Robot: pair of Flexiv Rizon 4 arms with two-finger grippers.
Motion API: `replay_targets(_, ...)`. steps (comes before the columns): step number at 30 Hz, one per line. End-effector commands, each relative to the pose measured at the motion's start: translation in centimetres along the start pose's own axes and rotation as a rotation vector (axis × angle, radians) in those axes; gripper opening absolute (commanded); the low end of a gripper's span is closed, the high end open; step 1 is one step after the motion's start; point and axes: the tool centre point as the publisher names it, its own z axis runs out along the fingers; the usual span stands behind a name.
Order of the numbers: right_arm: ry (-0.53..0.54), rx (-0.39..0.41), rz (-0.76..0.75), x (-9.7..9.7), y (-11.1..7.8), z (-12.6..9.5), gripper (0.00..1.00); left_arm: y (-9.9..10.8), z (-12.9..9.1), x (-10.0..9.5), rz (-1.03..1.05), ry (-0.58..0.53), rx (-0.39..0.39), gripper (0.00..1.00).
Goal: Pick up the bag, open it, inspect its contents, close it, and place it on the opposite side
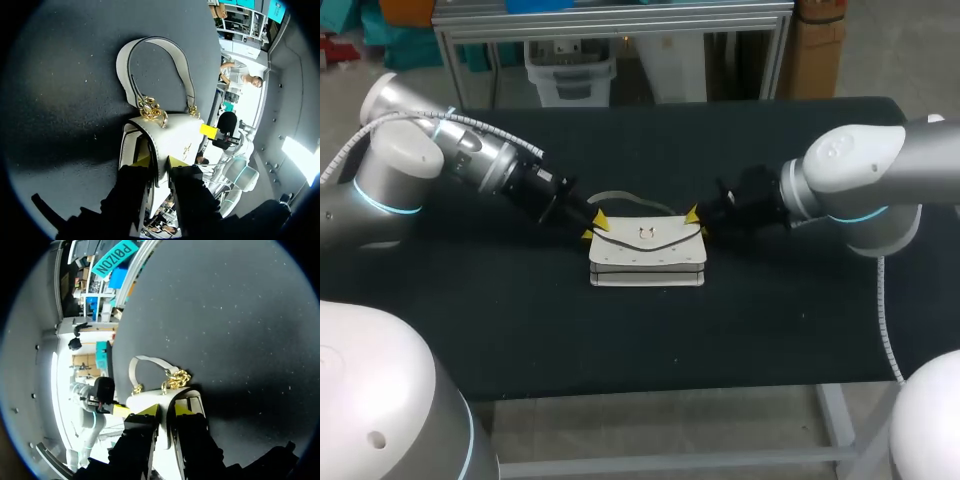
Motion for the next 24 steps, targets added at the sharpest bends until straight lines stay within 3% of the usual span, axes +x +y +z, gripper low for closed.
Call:
replay_targets(1, -0.032, -0.035, -0.007, 0.18, -0.99, 0.14, 0.00, 1.10, 0.25, 0.02, 0.013, -0.006, 0.059, 0.00)
replay_targets(6, -0.020, -0.051, -0.018, -0.09, -1.13, -0.32, 0.00, 1.58, 0.01, -0.04, 0.043, -0.017, 0.084, 0.00)
replay_targets(7, -0.014, -0.052, -0.017, -0.14, -1.14, -0.38, 0.00, 1.62, -0.01, -0.06, 0.044, -0.018, 0.084, 0.12)
replay_targets(9, -0.005, -0.051, -0.018, -0.25, -1.13, -0.48, 0.00, 1.65, -0.06, -0.11, 0.043, -0.020, 0.085, 0.66)
replay_targets(10, -0.001, -0.050, -0.018, -0.29, -1.13, -0.51, 0.11, 1.64, -0.10, -0.14, 0.043, -0.020, 0.085, 0.80)
replay_targets(11, 0.007, -0.044, -0.017, -0.37, -1.11, -0.57, 0.41, 1.63, -0.16, -0.19, 0.040, -0.017, 0.084, 0.93)
replay_targets(12, 0.011, -0.042, -0.013, -0.43, -1.08, -0.61, 0.49, 1.65, -0.20, -0.21, 0.039, -0.015, 0.083, 0.92)
replay_targets(13, 0.017, -0.039, -0.009, -0.49, -1.06, -0.65, 0.63, 1.66, -0.21, -0.21, 0.039, -0.013, 0.082, 0.89)
replay_targets(14, 0.021, -0.036, -0.006, -0.54, -1.04, -0.68, 0.67, 1.68, -0.22, -0.20, 0.038, -0.010, 0.081, 0.85)
replay_targets(17, 0.035, -0.028, -0.001, -0.59, -1.03, -0.72, 0.69, 1.71, -0.18, -0.13, 0.035, -0.007, 0.073, 0.62)
replay_targets(21, 0.045, -0.020, 0.004, -0.63, -1.11, -0.79, 0.68, 1.74, -0.09, 0.00, 0.034, -0.004, 0.061, 0.54)
replay_targets(24, 0.058, -0.013, 0.009, -0.62, -1.16, -0.80, 0.61, 1.79, 0.04, 0.09, 0.034, -0.001, 0.052, 0.45)
